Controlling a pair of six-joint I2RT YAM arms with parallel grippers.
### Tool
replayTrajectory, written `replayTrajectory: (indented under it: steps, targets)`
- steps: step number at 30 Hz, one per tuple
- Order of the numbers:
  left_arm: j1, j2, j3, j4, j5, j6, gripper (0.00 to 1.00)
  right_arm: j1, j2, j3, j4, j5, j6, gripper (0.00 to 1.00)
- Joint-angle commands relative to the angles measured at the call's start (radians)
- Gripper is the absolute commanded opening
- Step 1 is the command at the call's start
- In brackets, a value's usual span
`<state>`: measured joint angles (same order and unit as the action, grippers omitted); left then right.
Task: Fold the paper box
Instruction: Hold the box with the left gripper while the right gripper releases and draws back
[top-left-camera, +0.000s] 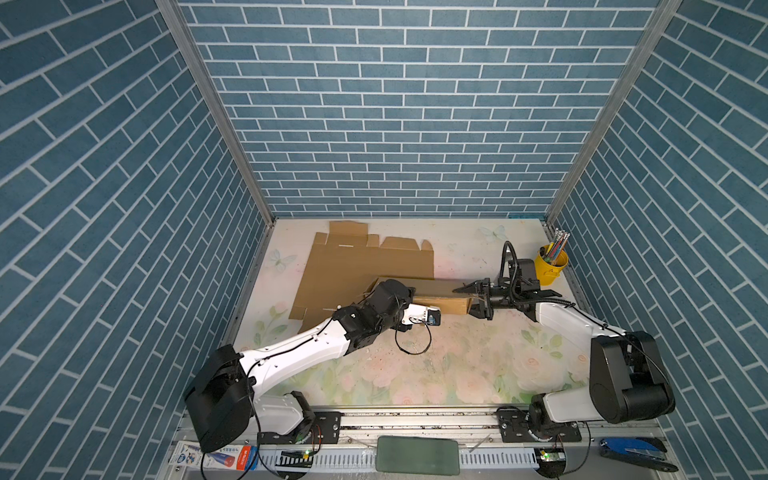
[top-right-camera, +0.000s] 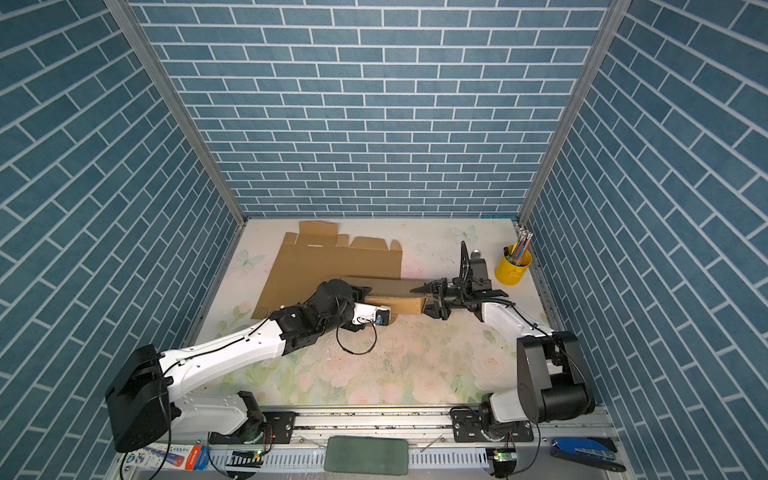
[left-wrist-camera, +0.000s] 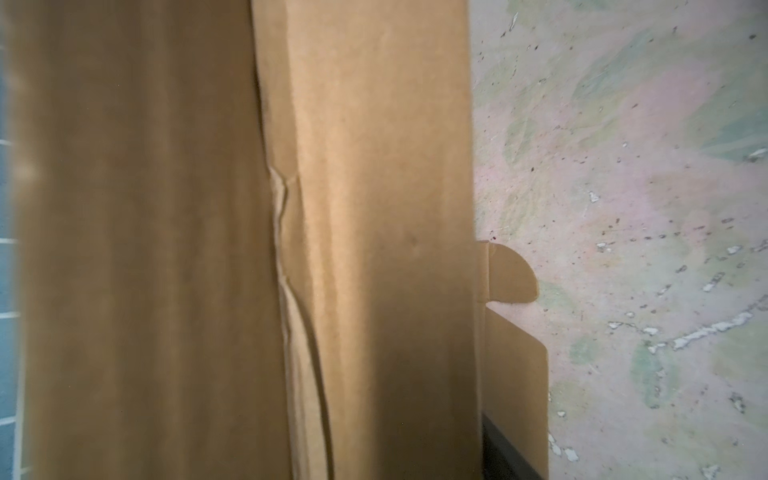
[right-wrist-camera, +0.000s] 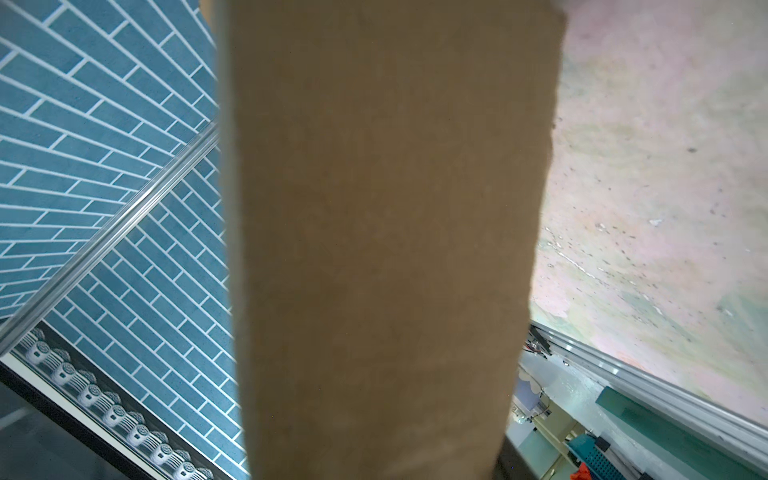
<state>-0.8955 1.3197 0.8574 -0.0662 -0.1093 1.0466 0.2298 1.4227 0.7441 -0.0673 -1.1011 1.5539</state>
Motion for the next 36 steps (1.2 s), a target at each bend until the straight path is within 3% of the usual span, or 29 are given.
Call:
replayTrajectory:
  steps: [1, 6, 13, 20, 29, 36]
  targets:
    - [-0.005, 0.006, -0.019, 0.059, -0.014, 0.013, 0.63, 0.030, -0.036, -0.029, 0.068, -0.057, 0.080, 0.34]
    - [-0.005, 0.000, -0.030, 0.067, -0.009, 0.004, 0.58, 0.041, -0.034, -0.033, 0.078, -0.063, 0.093, 0.36]
    - [-0.005, -0.002, -0.005, 0.005, 0.001, -0.021, 0.46, 0.040, -0.042, -0.044, 0.083, -0.055, 0.095, 0.57]
    - [-0.003, -0.001, 0.051, -0.098, -0.010, -0.054, 0.42, 0.041, -0.057, -0.043, 0.103, -0.040, 0.094, 0.67]
    - [0.014, 0.027, 0.243, -0.445, 0.028, -0.164, 0.39, -0.006, -0.077, -0.033, 0.103, -0.055, 0.065, 0.70]
    - [0.053, 0.089, 0.385, -0.667, 0.096, -0.228, 0.38, -0.110, -0.083, 0.030, 0.060, -0.041, -0.040, 0.71]
